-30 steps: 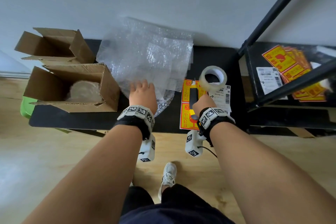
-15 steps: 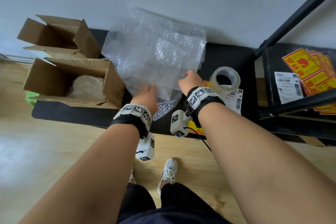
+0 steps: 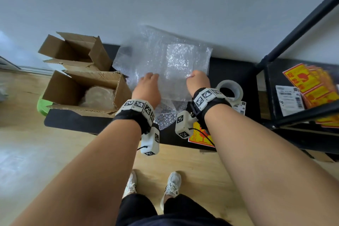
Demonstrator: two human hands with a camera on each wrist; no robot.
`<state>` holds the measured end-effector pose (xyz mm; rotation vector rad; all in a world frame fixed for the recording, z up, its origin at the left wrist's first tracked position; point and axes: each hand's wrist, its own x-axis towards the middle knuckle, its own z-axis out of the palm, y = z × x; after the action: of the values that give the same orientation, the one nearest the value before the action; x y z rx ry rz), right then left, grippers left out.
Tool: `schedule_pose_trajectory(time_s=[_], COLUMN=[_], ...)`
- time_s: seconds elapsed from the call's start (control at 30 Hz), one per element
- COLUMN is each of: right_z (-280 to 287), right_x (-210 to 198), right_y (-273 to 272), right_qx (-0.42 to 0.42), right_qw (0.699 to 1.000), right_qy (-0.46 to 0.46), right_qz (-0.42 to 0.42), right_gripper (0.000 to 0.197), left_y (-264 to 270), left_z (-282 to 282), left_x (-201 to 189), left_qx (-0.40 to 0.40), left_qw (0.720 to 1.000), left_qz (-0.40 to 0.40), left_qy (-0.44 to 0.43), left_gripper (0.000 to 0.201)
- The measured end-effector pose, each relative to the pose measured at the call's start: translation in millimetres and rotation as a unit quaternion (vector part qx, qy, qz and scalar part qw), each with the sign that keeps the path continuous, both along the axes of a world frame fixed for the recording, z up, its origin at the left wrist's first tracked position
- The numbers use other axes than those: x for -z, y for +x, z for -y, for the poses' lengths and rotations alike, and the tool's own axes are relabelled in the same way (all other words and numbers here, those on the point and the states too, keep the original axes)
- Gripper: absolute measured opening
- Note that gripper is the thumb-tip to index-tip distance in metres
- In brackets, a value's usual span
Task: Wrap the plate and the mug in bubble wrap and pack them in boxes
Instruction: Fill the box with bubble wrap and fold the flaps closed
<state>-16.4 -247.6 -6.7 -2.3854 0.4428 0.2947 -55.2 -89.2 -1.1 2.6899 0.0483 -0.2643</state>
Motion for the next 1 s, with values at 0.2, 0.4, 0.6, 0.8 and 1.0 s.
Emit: schedule_pose_trajectory(time_s=[0.2,0.4,0.6,0.8,1.0], right_z=[26,44,56,54,35], right_x=[-64,-110,-121,-115,-112], right_y=[-3,-10,-15,-26,-30], right_qx=[-0.028,0.002,0.116,0.151,0.086], right_qw=[0.993,0.980,0.972,0.953,0.944], right_qy=[0.007,0.038,0.058,0.239,0.312], right_qz=[0.115,0.196,0.198,0.109,0.059], right_gripper=[0.022,0.022,0.025,0.061,0.019], left_y=[37,52,42,36,26], left_z=[8,15,12,-4,-14], left_x=[-55,-96,-105,-124,-135], left_qx=[0.020,0.024,-0.061,-0.170,-0.223], left_qw=[0.996,0.997,0.987,0.908,0.863], left_qz=[0.090,0.066,0.064,0.057,0.016], left_qy=[0.018,0.013,-0.133,-0.378,-0.453], left_gripper=[0.070,0.068,0.005,0.014,0.011])
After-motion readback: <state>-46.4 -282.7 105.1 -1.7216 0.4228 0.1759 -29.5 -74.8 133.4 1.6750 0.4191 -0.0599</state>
